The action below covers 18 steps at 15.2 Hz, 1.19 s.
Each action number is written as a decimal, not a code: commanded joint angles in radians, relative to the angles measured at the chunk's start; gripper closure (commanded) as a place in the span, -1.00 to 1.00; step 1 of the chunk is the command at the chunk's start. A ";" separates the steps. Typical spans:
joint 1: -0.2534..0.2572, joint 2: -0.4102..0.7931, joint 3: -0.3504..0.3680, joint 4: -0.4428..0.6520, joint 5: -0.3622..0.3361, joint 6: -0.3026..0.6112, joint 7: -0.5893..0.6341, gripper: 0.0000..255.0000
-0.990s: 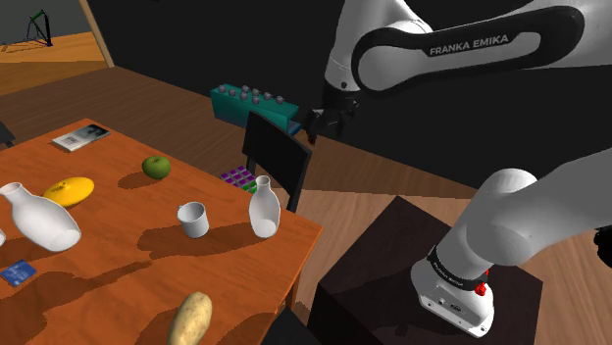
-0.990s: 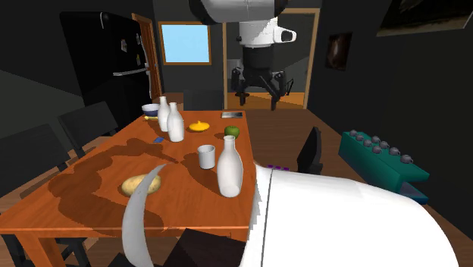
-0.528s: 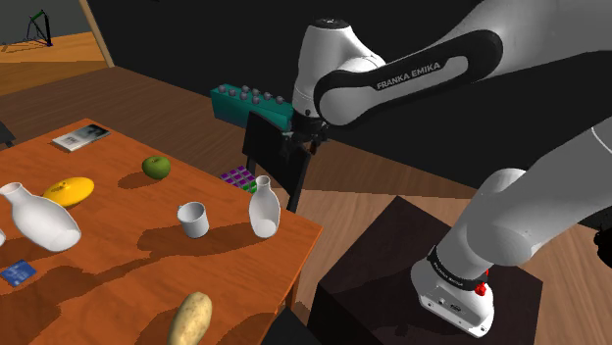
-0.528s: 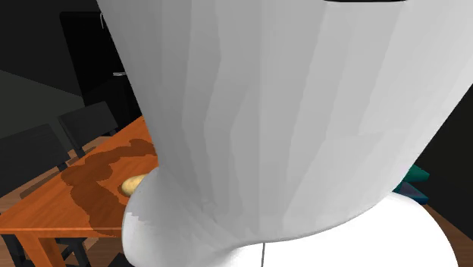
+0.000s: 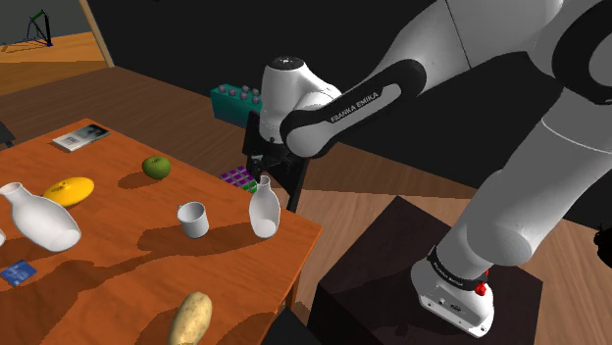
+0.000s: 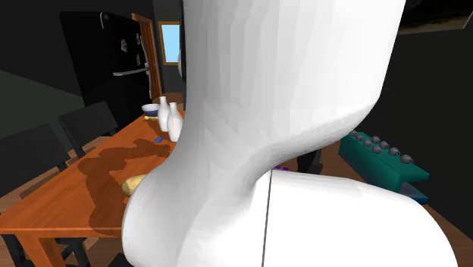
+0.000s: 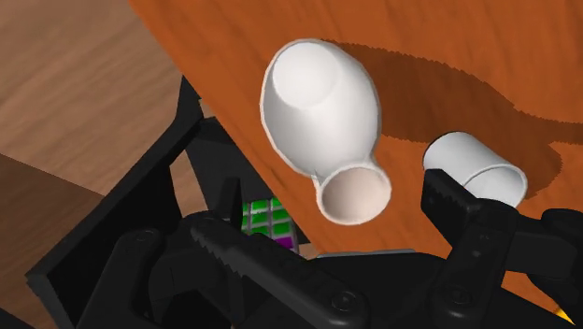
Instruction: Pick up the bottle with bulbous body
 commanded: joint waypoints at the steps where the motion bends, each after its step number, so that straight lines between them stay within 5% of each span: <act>1: 0.011 0.086 0.010 0.048 -0.051 0.029 0.061 -1.00; 11: 0.021 0.161 -0.005 0.024 -0.110 0.121 0.107 -1.00; 12: 0.021 0.161 -0.005 0.024 -0.110 0.121 0.107 1.00; 18: 0.021 0.161 -0.005 0.024 -0.110 0.122 0.107 1.00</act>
